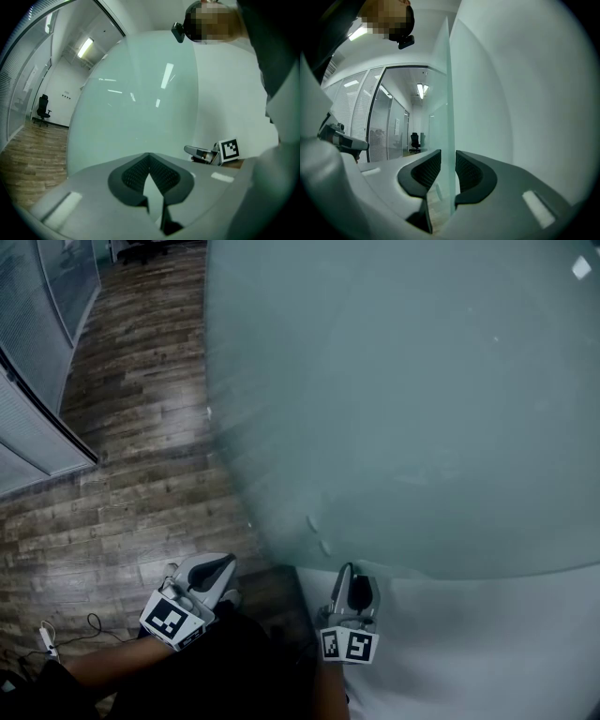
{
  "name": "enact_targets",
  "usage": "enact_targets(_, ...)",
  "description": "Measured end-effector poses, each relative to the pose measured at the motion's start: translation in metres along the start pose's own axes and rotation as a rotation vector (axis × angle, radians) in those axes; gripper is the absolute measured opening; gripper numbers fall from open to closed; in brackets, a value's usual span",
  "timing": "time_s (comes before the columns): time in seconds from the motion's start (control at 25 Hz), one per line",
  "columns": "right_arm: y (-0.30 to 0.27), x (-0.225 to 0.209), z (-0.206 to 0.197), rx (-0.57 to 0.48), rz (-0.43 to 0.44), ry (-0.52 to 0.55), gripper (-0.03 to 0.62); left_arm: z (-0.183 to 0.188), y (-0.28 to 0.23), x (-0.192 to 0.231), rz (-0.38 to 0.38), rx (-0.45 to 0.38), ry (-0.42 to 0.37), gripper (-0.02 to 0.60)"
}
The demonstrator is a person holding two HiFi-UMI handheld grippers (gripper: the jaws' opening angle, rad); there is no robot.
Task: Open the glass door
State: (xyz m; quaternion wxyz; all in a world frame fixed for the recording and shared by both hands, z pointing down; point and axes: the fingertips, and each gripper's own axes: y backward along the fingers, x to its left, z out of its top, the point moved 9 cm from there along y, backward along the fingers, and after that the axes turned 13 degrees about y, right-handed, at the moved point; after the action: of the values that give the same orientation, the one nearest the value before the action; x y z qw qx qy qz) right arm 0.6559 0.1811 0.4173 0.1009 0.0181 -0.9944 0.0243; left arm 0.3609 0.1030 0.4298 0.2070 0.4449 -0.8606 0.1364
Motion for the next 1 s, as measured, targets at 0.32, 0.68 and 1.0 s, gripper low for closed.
enact_targets(0.32, -0.001, 0.002, -0.001, 0.020, -0.029, -0.014, 0.101, 0.004, 0.009, 0.008, 0.011, -0.023, 0.009, 0.000)
enact_targets(0.68, 0.011, 0.009, 0.010, 0.026, -0.146, -0.005, 0.086, 0.017, 0.022, 0.022, -0.017, -0.039, 0.004, 0.000)
enact_targets(1.0, 0.029, 0.029, 0.014, 0.077, -0.292, -0.001, 0.017, 0.028, 0.044, 0.043, -0.020, -0.028, 0.001, 0.000)
